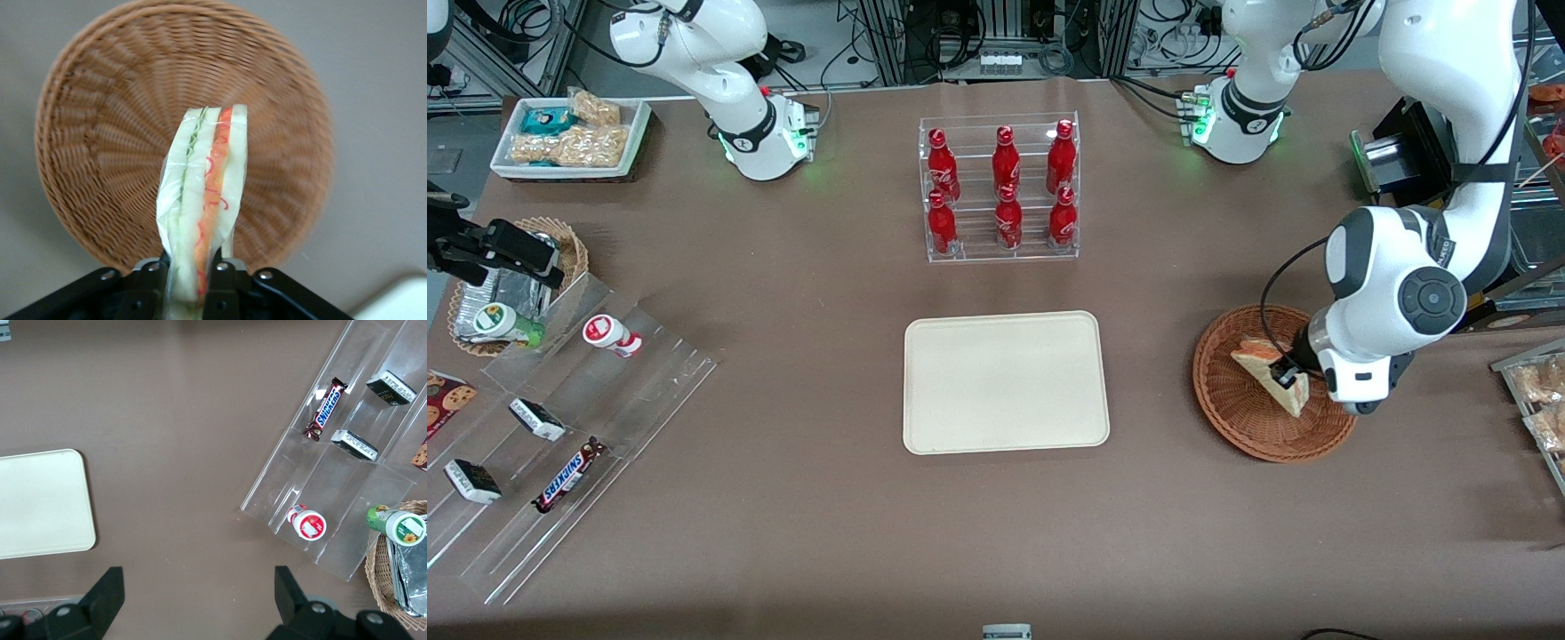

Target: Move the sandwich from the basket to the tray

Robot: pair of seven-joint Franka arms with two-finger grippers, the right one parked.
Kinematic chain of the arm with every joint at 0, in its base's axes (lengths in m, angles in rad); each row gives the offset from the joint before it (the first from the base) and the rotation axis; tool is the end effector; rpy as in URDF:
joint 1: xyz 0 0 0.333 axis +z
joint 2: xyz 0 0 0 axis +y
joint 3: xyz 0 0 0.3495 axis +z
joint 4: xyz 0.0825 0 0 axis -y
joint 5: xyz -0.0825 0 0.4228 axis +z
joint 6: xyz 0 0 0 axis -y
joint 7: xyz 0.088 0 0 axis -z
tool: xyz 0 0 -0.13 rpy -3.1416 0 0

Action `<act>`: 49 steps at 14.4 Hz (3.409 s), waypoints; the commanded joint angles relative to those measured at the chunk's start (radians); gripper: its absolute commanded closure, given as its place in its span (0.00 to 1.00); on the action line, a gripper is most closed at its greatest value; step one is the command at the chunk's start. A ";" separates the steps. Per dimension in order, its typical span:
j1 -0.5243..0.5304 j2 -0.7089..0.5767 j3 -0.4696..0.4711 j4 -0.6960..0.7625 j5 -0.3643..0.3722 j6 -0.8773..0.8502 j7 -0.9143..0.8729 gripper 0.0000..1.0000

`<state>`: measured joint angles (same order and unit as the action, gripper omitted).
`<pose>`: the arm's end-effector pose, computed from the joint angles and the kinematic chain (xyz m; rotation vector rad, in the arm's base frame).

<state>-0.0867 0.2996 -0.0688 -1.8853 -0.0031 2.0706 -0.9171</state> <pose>0.6401 -0.0987 0.3276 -2.8747 -1.1568 0.1698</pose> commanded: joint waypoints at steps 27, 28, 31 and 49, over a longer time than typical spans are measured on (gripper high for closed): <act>-0.576 0.339 0.017 0.581 0.029 -0.059 0.104 0.00; -0.562 0.301 0.017 0.569 0.031 -0.082 0.112 0.00; -0.475 0.162 0.017 0.456 0.029 -0.168 0.151 0.00; -0.038 -0.281 0.112 0.170 -0.001 -0.385 0.980 0.00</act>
<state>-0.1242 0.0448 0.0210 -1.7366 0.0142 1.7264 0.0119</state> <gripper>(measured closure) 0.000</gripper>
